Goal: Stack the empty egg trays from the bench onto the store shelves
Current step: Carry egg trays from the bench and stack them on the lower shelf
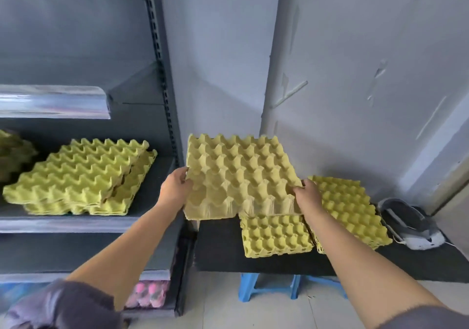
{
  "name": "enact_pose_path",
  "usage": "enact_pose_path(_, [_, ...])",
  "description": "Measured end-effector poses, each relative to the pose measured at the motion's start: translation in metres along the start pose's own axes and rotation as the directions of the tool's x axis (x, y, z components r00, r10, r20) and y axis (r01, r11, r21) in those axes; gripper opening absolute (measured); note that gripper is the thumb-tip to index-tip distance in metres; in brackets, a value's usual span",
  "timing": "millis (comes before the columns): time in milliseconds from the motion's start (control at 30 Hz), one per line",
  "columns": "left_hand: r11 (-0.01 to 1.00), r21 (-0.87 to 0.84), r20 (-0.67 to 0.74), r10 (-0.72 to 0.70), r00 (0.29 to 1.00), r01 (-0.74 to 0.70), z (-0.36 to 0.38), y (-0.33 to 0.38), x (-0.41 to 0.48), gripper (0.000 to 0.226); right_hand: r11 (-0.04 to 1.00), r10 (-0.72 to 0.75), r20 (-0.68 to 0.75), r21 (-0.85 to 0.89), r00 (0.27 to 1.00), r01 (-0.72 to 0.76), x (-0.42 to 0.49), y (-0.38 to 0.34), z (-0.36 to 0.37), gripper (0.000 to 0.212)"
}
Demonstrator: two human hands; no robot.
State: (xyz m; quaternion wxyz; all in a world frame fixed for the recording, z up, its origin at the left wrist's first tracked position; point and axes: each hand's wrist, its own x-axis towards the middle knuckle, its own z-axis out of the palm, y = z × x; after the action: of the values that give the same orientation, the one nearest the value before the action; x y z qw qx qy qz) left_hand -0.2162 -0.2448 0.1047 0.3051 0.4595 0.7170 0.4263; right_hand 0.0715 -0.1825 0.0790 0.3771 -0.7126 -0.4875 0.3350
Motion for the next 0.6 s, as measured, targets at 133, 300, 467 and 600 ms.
enact_pose_path(133, [0.998, -0.056, -0.116, 0.006, 0.993, -0.012, -0.055, -0.008, -0.019, 0.040, 0.998, -0.069, 0.082, 0.022, 0.994, 0.067, -0.028, -0.037, 0.036, 0.015])
enact_pose_path(300, [0.989, -0.145, -0.205, -0.046, 0.978, 0.016, -0.119, -0.029, -0.026, 0.050, 0.992, -0.121, 0.164, 0.058, 0.979, 0.113, -0.060, -0.083, 0.087, 0.016])
enact_pose_path(467, [0.985, -0.168, -0.290, -0.009, 0.957, -0.042, -0.184, -0.061, -0.014, 0.041, 0.975, -0.214, 0.248, 0.112, 0.945, 0.191, -0.091, -0.124, 0.148, 0.016])
enact_pose_path(600, [0.976, -0.215, -0.271, -0.029, 0.962, -0.031, -0.248, -0.092, 0.013, 0.033, 0.963, -0.244, 0.290, 0.189, 0.926, 0.194, -0.113, -0.151, 0.208, 0.024])
